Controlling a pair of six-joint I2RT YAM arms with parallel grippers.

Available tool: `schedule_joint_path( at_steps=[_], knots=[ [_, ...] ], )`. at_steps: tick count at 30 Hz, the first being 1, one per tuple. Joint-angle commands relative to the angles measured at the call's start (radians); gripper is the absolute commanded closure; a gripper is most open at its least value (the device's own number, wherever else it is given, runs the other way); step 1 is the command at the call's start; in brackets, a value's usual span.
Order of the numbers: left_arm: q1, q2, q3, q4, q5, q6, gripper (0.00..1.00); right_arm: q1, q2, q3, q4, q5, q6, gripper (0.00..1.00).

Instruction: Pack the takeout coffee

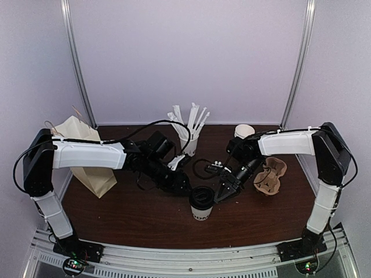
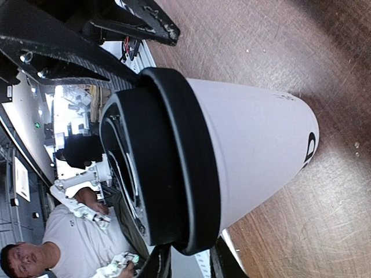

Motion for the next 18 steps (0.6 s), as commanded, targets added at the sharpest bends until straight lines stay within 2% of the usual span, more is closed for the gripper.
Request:
schedule_joint_path(
  at_steps=[1,5,11,18],
  knots=[
    [-0.01,0.074,-0.04,-0.045,-0.085,0.022,0.66,-0.012,0.147,-0.03,0.05,0.304,0.038,0.79],
    [0.005,0.119,-0.061,-0.049,-0.079,0.002,0.71,-0.014,0.185,0.011,0.037,0.248,0.021,0.79],
    [0.019,0.149,-0.097,-0.053,-0.09,-0.017,0.72,-0.014,0.161,0.011,0.044,0.24,0.009,0.79],
    [0.018,0.084,-0.081,-0.021,-0.084,0.055,0.71,-0.017,0.115,0.053,0.005,0.219,-0.055,0.76]
  ],
)
